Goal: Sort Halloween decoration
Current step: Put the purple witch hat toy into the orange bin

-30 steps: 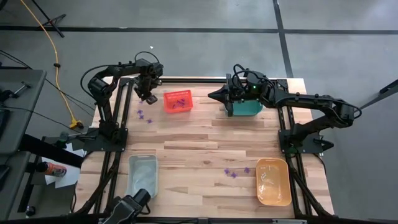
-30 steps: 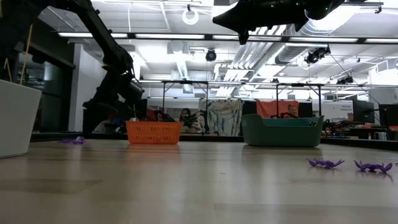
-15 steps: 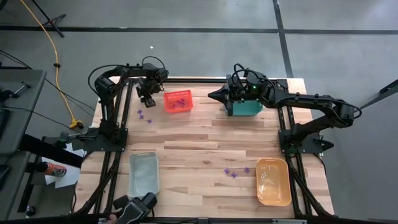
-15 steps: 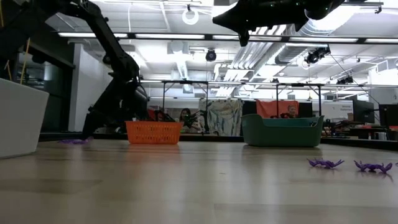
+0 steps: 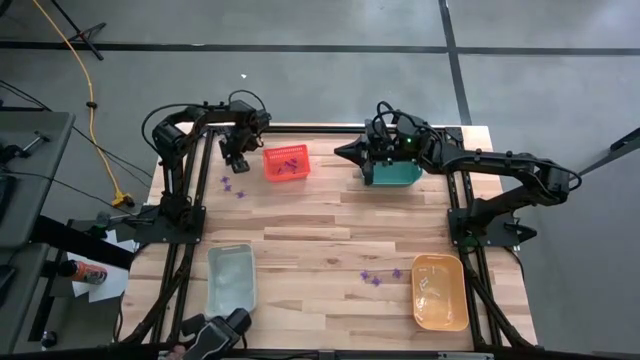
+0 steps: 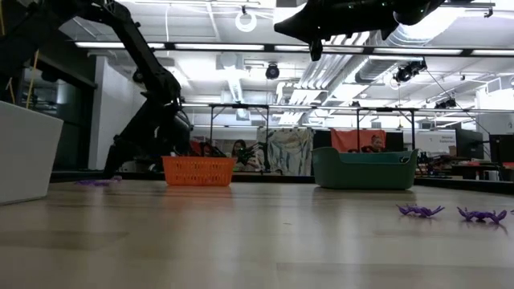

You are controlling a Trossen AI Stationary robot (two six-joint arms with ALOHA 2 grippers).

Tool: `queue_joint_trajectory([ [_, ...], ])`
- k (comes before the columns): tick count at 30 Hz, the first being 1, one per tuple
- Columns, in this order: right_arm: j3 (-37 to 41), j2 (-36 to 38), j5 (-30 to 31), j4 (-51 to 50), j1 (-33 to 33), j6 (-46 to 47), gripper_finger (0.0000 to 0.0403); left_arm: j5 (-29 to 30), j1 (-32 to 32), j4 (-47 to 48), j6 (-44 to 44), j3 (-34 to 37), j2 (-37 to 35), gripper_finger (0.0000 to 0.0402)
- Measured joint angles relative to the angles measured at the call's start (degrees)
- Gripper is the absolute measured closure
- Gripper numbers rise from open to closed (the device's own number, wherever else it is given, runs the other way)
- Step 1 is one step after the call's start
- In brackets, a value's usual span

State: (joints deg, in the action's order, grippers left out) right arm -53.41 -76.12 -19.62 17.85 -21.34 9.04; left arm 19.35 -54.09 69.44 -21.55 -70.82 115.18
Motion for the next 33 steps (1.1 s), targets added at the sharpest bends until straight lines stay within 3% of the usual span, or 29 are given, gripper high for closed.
queue_joint_trajectory([
  [5, 0.0, 0.0, -0.02, -0.01, 0.0, -0.33, 0.0402, -1.15, -1.43, 7.37, 1.94, -6.83, -0.08, 0.0291],
  [11, 0.0, 0.0, -0.02, -0.01, 0.0, -0.43, 0.0402, -5.06, -3.79, 6.59, 4.95, -12.86, -0.11, 0.0293],
  [23, 0.0, 0.0, -0.04, -0.02, 0.0, -0.48, 0.0402, -6.67, -4.45, 0.43, 15.29, -7.24, -0.11, 0.0294],
  [33, 0.01, 0.0, -0.04, -0.03, 0.0, -0.49, 0.0402, -7.48, -5.2, -2.38, 18.4, -3.84, -0.1, 0.0294],
])
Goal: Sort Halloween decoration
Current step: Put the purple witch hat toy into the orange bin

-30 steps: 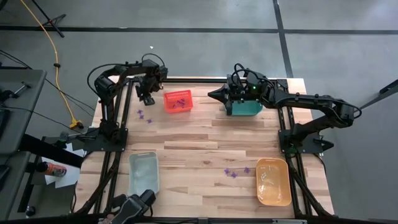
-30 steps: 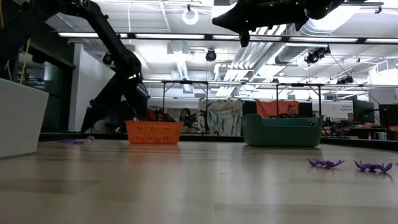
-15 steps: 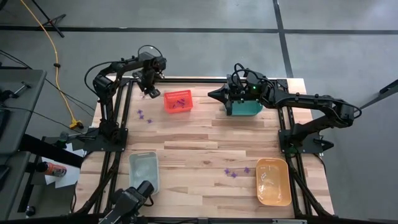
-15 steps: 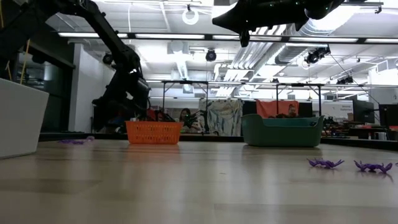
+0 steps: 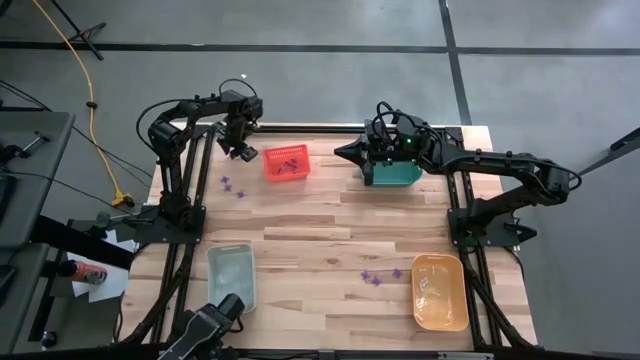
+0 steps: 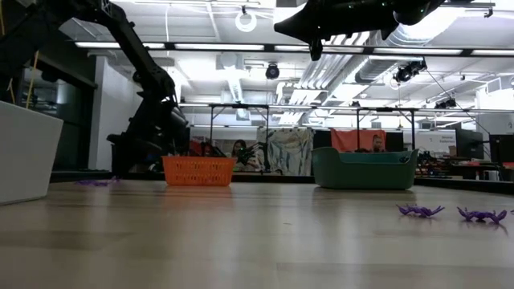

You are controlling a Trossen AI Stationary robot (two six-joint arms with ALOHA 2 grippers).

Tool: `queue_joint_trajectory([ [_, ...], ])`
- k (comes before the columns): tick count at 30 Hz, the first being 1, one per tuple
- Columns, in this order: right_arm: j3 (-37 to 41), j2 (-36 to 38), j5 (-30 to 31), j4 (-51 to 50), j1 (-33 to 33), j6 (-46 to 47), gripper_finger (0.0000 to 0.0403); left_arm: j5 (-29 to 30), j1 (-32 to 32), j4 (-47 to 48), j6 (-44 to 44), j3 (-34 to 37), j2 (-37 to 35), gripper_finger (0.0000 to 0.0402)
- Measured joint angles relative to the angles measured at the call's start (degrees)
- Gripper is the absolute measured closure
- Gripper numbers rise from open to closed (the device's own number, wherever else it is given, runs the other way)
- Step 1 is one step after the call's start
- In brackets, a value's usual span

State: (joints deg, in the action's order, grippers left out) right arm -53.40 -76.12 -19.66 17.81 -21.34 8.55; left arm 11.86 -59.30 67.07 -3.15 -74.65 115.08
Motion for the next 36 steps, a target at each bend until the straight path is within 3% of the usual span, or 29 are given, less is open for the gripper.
queue_joint_trajectory([
  [8, -0.01, 0.0, 0.0, -0.01, 0.0, -0.01, 0.0402, 0.26, 0.05, -1.42, 1.61, -0.04, -0.01, 0.0301],
  [20, -0.01, 0.0, -0.12, -0.08, 0.0, -0.03, 0.0402, 3.79, 0.92, -2.46, 4.58, 1.74, -0.01, 0.0365],
  [23, -0.01, 0.02, -0.28, -0.83, 0.0, -1.08, 0.0402, 1.16, 0.95, -1.2, 5.54, 2.54, -0.08, 0.0392],
  [28, -0.01, 0.02, -0.35, -2.83, 0.0, -2.75, 0.0402, -2.27, 0.95, -0.18, 6.98, 2.46, -0.21, 0.0399],
  [32, -0.01, 0.02, -0.37, -2.96, 0.0, -4.61, 0.0402, -3.19, 0.95, -1.68, 5.63, 1.79, -4.15, 0.0401],
  [36, 0.0, 0.02, -0.38, -2.61, 0.0, -6.08, 0.0402, -6.97, 0.38, -6.05, 5.98, 1.83, -12.75, 0.0401],
])
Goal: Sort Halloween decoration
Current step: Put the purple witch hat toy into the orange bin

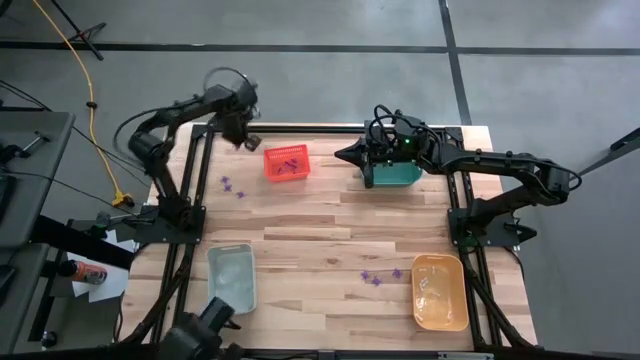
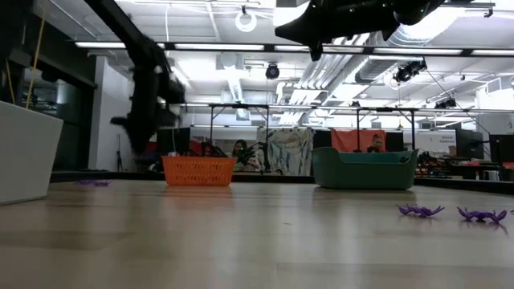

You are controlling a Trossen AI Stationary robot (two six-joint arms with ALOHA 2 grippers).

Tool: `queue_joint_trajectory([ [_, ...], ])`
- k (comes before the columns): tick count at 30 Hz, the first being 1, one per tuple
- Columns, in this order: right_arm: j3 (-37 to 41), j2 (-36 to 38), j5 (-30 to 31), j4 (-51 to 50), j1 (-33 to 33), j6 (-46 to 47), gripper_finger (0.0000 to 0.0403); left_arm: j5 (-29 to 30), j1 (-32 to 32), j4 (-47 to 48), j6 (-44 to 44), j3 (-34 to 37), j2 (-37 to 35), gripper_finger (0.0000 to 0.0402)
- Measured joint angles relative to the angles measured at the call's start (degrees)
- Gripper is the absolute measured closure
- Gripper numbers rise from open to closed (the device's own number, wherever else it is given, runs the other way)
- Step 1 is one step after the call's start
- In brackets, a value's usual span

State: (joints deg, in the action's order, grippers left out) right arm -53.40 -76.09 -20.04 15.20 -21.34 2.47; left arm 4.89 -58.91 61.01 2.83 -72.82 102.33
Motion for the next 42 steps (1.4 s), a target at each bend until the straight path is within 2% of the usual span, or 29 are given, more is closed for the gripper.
queue_joint_trajectory([
  [3, -0.01, 0.0, -0.02, 0.48, 0.0, -0.59, 0.0402, -5.85, 0.79, -7.79, 0.34, 2.01, -10.05, 0.0401],
  [5, -0.01, 0.0, -0.06, 0.57, 0.0, -1.02, 0.0402, -11.8, 2.63, -14.83, 1.38, 5.33, -17.56, 0.0401],
  [10, -0.01, 0.0, -2.79, 2.87, 0.0, 0.09, 0.0402, -21.6, 11.73, -35.08, 6.07, 16.63, -36.28, 0.0401],
  [14, -0.01, 0.0, -5.88, 7.39, 0.11, 2.35, 0.0402, -23.32, 22.05, -51.88, 11.92, 25.78, -47.47, 0.0401],
  [17, -0.01, 0.0, -8.64, 11.08, 0.4, 6.09, 0.0402, -22.56, 29.99, -64.97, 15.29, 31.09, -52.49, 0.0401],
  [20, -0.01, 0.0, -10.04, 12.77, 1.54, 7.55, 0.0402, -20.22, 37.29, -73.97, 16.84, 33.59, -53.86, 0.0401],
  [25, -0.01, 0.0, -10.27, 11.95, 3.55, 6.98, 0.0402, -17.72, 44.17, -78.2, 14.21, 33.63, -52.1, 0.0401],
  [31, -0.01, 0.0, -7.49, 11.65, 4.15, 6.98, 0.0402, -18.77, 44.85, -78.8, 13.59, 33.64, -50.5, 0.0401],
  [38, -0.01, 0.0, -7.16, 11.65, 4.15, 7.05, 0.0403, -19.66, 44.72, -78.84, 13.55, 33.64, -50.49, 0.0401],
  [40, -0.01, 0.0, -7.15, 11.65, 4.15, 7.07, 0.0403, -16.83, 44.02, -76.99, 13.06, 32.9, -50.25, 0.0401],
  [42, -0.01, 0.0, -6.7, 11.65, 4.1, 7.12, 0.0403, -12.49, 41.74, -70.6, 10.8, 30.05, -48.37, 0.0401],
])
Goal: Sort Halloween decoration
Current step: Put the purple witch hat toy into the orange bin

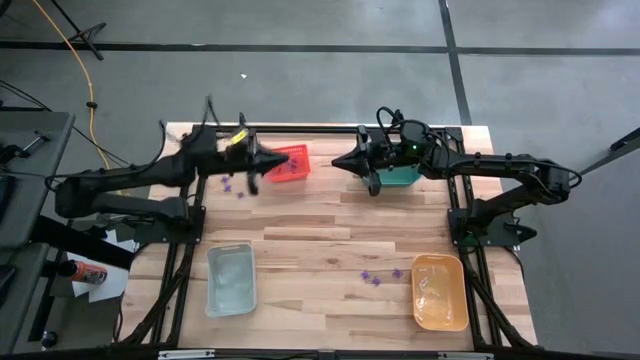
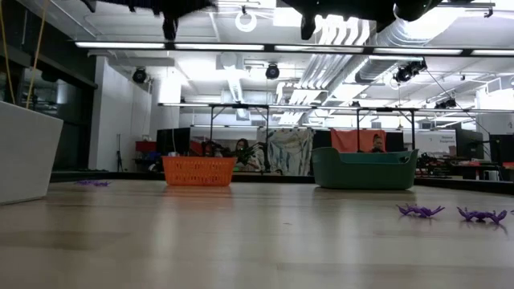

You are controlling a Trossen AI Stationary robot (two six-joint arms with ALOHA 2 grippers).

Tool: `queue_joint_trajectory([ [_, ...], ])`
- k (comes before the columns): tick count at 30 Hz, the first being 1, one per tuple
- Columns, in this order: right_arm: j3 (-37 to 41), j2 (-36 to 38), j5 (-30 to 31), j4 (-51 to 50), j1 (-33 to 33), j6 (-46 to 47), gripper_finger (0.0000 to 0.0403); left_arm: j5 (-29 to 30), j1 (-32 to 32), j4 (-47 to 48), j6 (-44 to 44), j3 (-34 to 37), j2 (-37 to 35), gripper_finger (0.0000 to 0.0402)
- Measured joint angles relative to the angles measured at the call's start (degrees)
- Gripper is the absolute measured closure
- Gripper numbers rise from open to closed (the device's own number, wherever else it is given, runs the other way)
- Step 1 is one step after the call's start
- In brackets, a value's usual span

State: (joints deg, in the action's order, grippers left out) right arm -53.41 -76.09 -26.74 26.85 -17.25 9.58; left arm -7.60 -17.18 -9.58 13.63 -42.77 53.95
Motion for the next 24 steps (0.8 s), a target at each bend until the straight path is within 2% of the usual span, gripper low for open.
queue_joint_trajectory([
  [3, 0.0, 0.0, 0.83, -0.27, -0.37, 0.0, 0.0403, 2.19, -6.27, 14.75, -2.9, -6.47, 6.65, 0.0401],
  [7, 0.0, 0.0, 1.0, -0.94, -1.17, -0.61, 0.0403, -0.95, -13.76, 31.67, -8.87, -15.22, 19.52, 0.0401],
  [10, 0.0, 0.0, 1.13, -1.6, -1.87, -0.81, 0.0403, -0.51, -16.97, 40.67, -11.59, -18.26, 28.71, 0.0401],
  [15, 0.0, 0.0, 4.39, -4.56, -2.28, -2.66, 0.0403, -0.25, -19.77, 43.61, -10.92, -18.86, 38.71, 0.0401],
  [20, 0.0, 0.0, 5.61, -5.88, -2.28, -3.47, 0.0403, 2.28, -19.88, 42.86, -9.38, -19.08, 43.34, 0.04],
  [24, 0.0, 0.0, 5.62, -6.57, -2.28, -3.83, 0.0403, 2.89, -19.88, 42.86, -7.69, -19.0, 45.58, 0.0376],
])
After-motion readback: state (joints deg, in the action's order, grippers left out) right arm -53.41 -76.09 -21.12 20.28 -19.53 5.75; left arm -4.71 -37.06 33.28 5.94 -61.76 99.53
